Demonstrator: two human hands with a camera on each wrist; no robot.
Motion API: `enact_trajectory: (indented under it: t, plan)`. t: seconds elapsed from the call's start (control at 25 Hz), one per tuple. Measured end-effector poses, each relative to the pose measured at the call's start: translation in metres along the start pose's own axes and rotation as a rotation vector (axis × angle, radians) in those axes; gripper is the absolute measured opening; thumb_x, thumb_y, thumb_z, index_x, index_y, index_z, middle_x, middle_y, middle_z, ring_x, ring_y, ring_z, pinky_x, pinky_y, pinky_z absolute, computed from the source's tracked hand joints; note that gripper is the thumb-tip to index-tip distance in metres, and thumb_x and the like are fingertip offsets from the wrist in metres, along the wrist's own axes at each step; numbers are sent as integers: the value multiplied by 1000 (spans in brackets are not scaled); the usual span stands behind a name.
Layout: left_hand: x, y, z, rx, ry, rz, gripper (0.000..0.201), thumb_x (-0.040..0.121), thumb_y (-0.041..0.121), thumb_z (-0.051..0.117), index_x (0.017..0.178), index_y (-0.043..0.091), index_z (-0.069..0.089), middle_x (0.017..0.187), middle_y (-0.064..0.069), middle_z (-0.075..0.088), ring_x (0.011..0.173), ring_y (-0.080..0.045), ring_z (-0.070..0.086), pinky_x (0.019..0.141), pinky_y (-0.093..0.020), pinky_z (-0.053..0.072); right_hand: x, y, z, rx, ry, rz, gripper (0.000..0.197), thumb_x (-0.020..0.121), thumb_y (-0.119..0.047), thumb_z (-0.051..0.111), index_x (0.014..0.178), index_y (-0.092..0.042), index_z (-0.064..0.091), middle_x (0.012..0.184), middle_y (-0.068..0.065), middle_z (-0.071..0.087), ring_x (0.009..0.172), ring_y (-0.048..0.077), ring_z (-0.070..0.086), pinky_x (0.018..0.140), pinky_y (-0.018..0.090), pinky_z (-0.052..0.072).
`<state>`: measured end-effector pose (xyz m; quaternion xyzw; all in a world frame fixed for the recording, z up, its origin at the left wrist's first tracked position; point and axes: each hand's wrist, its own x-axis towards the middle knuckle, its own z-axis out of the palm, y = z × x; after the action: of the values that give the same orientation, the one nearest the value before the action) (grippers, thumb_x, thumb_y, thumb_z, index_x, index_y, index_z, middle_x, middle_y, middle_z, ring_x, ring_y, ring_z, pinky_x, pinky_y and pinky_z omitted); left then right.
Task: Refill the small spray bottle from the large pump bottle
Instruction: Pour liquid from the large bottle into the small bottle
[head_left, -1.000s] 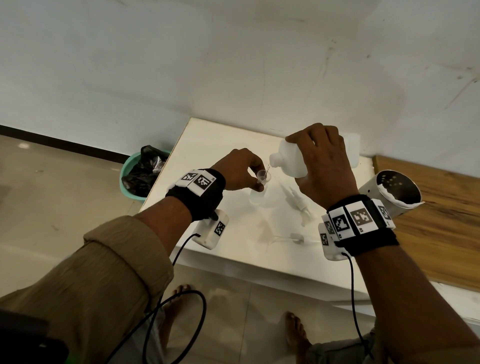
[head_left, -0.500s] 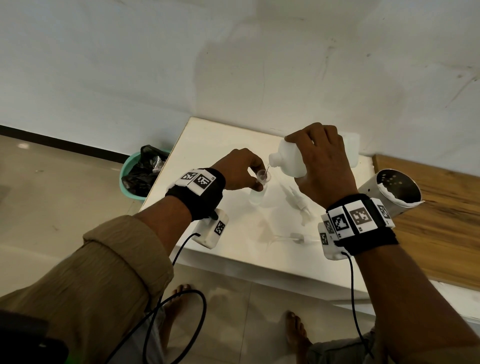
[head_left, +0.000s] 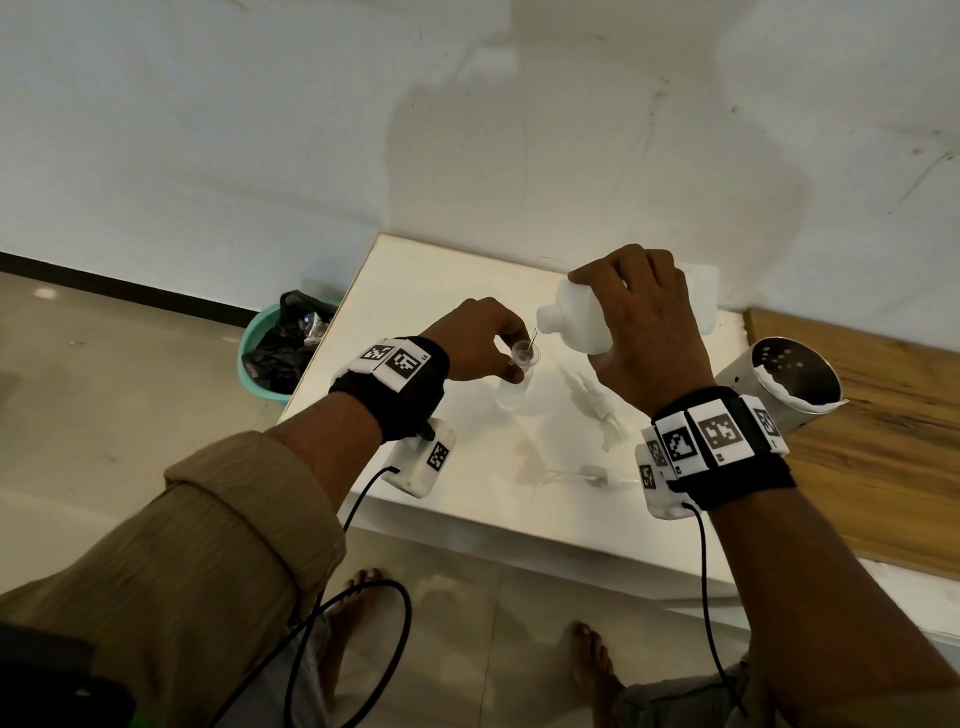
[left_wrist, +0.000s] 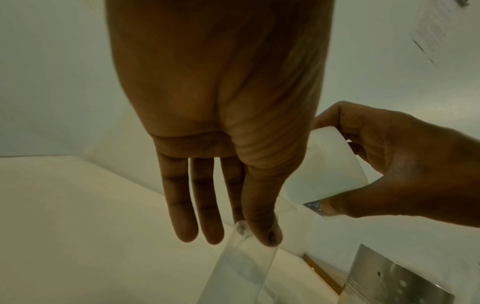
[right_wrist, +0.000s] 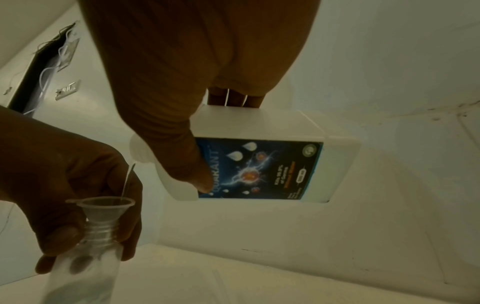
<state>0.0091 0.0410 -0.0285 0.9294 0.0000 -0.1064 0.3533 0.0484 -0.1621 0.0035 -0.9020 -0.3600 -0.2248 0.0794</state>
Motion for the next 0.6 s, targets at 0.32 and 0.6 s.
enact_trajectory:
  t: [0.32,0.6]
  plan:
    - [0,1,0,-1,-1,5,30,75,20,82,103,17,71,105,6,67,79,-6,53,66,-18,35,0,0,0,8,-1,4,63,56,-5,77,115,-17,57,112,6,51,104,28,44,85,35,37]
    - [0,0,-1,-3,0,6,31,76,19,82,104,17,71,108,5,68,73,3,51,64,-16,35,0,1,1,5,-6,6,65,56,-5,77,117,-17,56,113,6,51,105,29,44,85,35,37]
